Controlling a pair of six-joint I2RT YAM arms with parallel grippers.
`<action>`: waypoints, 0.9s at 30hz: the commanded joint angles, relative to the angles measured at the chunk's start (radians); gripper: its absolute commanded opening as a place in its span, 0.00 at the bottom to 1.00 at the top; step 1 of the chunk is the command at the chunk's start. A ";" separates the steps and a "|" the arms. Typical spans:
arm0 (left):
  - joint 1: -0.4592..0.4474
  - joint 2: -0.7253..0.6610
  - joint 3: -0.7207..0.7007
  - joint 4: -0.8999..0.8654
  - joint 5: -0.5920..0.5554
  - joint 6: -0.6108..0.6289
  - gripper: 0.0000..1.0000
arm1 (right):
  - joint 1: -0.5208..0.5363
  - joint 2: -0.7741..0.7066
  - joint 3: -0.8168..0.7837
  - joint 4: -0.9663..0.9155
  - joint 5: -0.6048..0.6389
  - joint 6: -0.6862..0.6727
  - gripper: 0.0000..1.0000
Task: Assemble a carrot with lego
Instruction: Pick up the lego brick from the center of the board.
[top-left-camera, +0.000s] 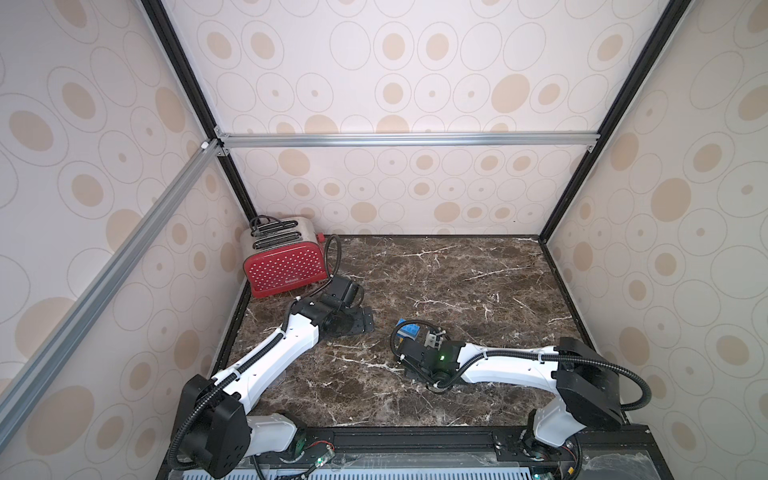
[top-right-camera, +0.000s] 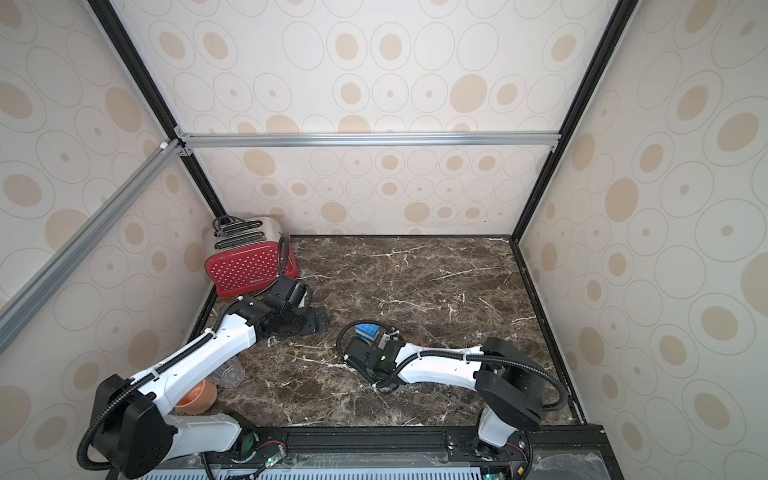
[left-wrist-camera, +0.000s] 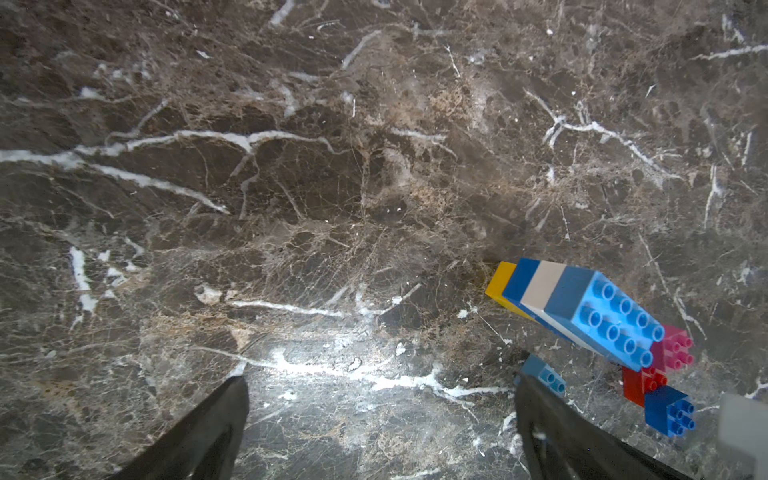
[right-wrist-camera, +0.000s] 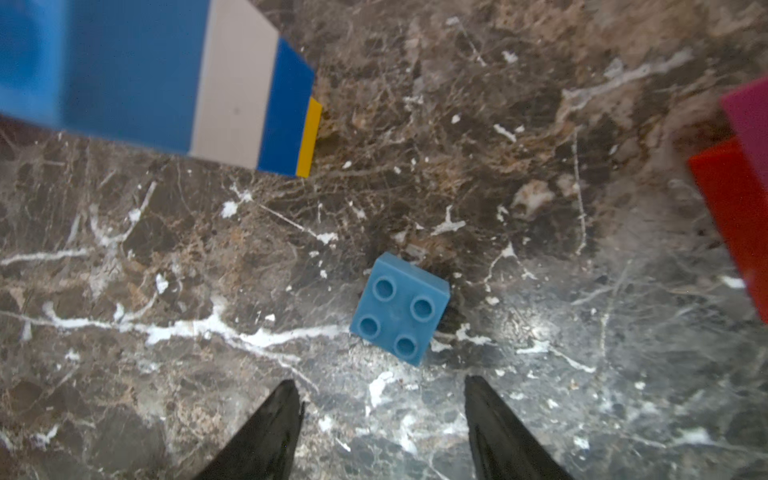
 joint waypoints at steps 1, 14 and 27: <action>0.007 -0.021 -0.010 -0.011 0.009 0.023 0.99 | 0.003 0.015 0.015 -0.015 0.055 0.107 0.67; 0.011 -0.015 -0.023 -0.003 0.015 0.021 0.99 | -0.035 0.054 -0.044 0.066 0.036 0.149 0.65; 0.022 -0.018 -0.039 -0.002 0.018 0.024 0.99 | -0.067 0.118 0.020 -0.079 -0.001 0.166 0.50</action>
